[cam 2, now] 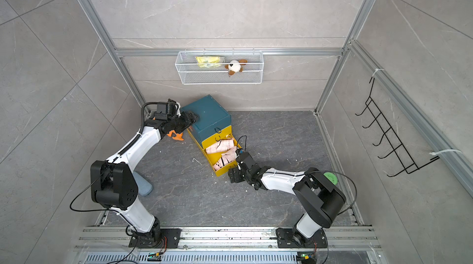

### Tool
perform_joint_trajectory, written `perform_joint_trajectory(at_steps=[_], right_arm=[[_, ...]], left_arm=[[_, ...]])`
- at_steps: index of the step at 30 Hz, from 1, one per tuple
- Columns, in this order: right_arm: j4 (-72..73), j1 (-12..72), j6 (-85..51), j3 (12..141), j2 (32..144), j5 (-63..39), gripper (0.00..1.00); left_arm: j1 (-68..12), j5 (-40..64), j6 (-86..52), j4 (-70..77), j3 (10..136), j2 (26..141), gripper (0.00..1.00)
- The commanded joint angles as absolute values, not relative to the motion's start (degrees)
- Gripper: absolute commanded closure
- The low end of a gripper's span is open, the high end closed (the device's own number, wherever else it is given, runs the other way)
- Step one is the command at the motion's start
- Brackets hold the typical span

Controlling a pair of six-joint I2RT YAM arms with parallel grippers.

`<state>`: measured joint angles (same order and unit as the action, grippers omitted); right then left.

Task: Place the umbrella in the drawer by color
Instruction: Close the drawer in the storage box.

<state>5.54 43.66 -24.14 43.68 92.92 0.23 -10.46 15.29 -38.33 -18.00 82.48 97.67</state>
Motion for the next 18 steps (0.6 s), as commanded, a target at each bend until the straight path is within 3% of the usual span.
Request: perform_joint_trajectory(at_steps=[1,9,18], right_arm=[[8.13,44.03,-23.29,46.15,95.08,2.97,0.16],[9.15,44.03,-23.03,49.3,99.31,5.53,0.23],[10.87,44.01,-22.94,50.48,101.49,6.15,0.41]], left_arm=[[-10.3,16.1,-38.52,-16.97,81.73,99.47,0.19],[-10.37,17.03,-38.83,-15.61,79.75,100.18,0.27],[-10.36,17.32,-38.69,-14.97,78.29,100.37,0.34]])
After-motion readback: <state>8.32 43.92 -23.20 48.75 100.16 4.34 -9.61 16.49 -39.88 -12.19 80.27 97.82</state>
